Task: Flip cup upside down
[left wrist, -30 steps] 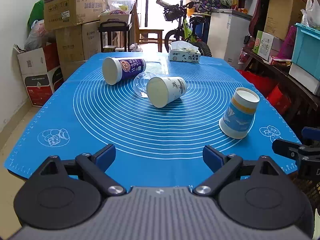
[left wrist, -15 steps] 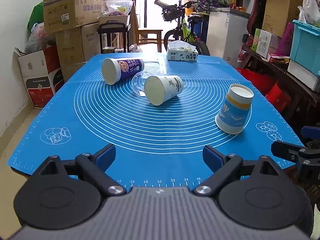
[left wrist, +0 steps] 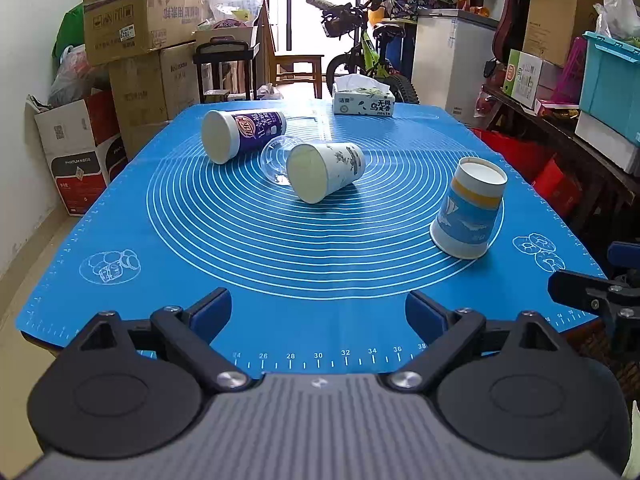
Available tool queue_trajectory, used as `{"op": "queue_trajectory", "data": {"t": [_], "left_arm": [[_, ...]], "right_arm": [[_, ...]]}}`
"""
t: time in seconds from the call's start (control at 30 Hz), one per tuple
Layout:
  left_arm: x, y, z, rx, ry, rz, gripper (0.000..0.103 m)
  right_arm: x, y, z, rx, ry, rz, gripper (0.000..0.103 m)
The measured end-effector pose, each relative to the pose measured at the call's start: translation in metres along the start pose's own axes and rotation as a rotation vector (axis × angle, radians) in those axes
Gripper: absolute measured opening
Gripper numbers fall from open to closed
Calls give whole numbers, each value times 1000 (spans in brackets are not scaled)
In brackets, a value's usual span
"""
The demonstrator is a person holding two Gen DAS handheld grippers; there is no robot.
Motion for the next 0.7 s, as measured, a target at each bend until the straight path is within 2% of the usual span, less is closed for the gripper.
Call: {"op": "queue_trajectory", "data": {"t": [0.7], "left_arm": [[4, 3, -5, 18, -5, 3, 93]], "right_arm": [[0, 1, -1, 7, 3, 2, 97]]}}
Point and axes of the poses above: each gripper's, at about its wrist camera, not at the fingertips, and z roughly against the way its jaws point, x to its left, y to its underside, the point moved 3 cm from there along -z, roughly the way its jaws point, and after that the axes turned 13 degrees about -z, right-handed, at the moved point
